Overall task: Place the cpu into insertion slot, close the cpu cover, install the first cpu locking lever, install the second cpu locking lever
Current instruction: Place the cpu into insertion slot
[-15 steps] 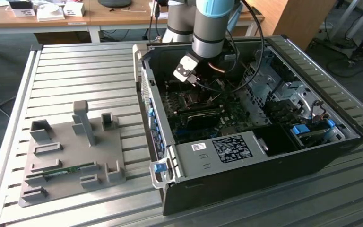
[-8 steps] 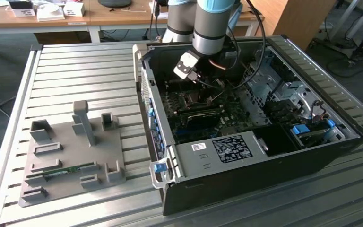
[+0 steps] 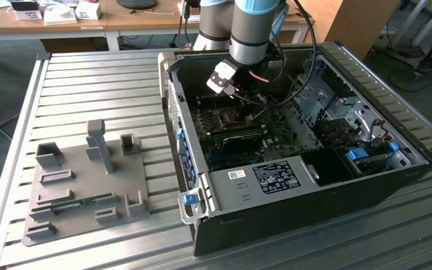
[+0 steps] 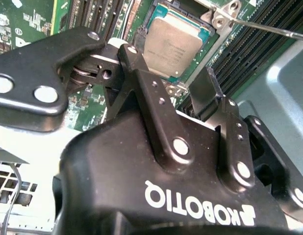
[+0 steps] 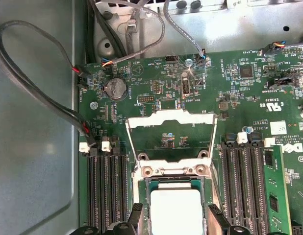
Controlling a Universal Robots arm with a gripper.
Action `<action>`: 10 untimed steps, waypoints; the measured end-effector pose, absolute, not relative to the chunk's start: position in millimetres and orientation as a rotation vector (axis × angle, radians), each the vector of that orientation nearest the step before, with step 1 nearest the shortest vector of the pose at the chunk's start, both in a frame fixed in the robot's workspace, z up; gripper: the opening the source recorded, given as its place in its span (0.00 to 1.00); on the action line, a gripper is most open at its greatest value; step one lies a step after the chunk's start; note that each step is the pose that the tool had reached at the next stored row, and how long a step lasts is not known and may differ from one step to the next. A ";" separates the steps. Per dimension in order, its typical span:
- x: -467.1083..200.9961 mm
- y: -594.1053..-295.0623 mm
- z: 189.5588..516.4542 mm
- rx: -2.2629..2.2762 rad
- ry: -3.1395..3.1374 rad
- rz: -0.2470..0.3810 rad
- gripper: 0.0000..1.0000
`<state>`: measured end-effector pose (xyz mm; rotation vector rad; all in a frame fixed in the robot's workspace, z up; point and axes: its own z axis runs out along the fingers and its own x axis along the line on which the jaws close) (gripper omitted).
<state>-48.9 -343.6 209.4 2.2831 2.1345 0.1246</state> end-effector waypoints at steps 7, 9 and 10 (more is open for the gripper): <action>-48.9 -343.6 210.8 2.283 2.134 0.125 0.62; -48.9 -343.6 210.8 2.283 2.134 0.125 0.62; -48.9 -343.6 210.8 2.283 2.134 0.125 0.62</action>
